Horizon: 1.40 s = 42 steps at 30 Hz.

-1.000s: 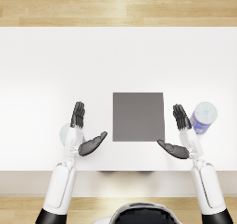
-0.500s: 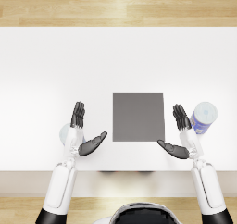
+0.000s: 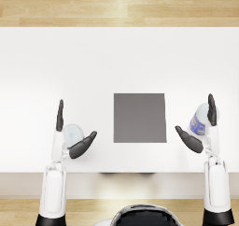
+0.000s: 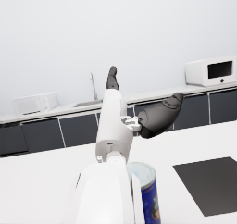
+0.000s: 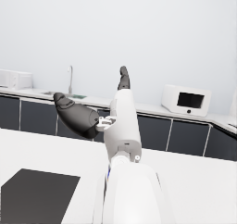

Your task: Pick up the blue can on the left and place it in the middle, then pick up the blue can on the right and place it on top of the can in the middle

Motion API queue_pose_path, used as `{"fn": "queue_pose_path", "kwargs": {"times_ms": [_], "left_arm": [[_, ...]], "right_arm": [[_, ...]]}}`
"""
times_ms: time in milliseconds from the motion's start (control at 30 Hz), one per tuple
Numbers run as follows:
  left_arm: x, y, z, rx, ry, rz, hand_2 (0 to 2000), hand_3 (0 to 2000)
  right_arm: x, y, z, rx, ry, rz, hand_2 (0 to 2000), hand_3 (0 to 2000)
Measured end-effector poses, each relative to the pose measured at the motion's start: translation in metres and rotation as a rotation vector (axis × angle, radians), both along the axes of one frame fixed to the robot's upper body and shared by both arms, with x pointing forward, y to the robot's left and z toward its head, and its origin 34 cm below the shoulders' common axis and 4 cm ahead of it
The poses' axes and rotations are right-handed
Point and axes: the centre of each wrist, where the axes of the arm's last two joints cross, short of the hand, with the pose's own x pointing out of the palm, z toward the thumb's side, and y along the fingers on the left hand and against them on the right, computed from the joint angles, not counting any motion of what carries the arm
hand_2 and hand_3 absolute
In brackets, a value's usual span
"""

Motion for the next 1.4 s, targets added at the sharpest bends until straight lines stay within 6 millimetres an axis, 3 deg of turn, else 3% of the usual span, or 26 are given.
{"fn": "queue_pose_path", "kwargs": {"times_ms": [200,667,967,1200,1400], "left_arm": [[-0.006,0.020,-0.010,0.036,0.027,0.117,0,0],[-0.019,0.028,-0.090,0.015,0.333,0.159,0,0],[-0.015,0.023,-0.124,0.002,0.462,0.147,0,0],[-0.014,0.020,-0.147,-0.007,0.544,0.142,0,0],[-0.008,0.020,-0.161,-0.019,0.595,0.139,0,0]], "right_arm": [[0.002,-0.026,0.002,-0.024,-0.013,-0.136,0,0],[0.021,-0.049,-0.077,0.022,0.298,-0.225,0,0],[0.036,-0.055,-0.127,0.055,0.498,-0.250,0,0],[0.043,-0.058,-0.151,0.078,0.592,-0.243,0,0],[0.048,-0.054,-0.157,0.090,0.620,-0.235,0,0]]}}
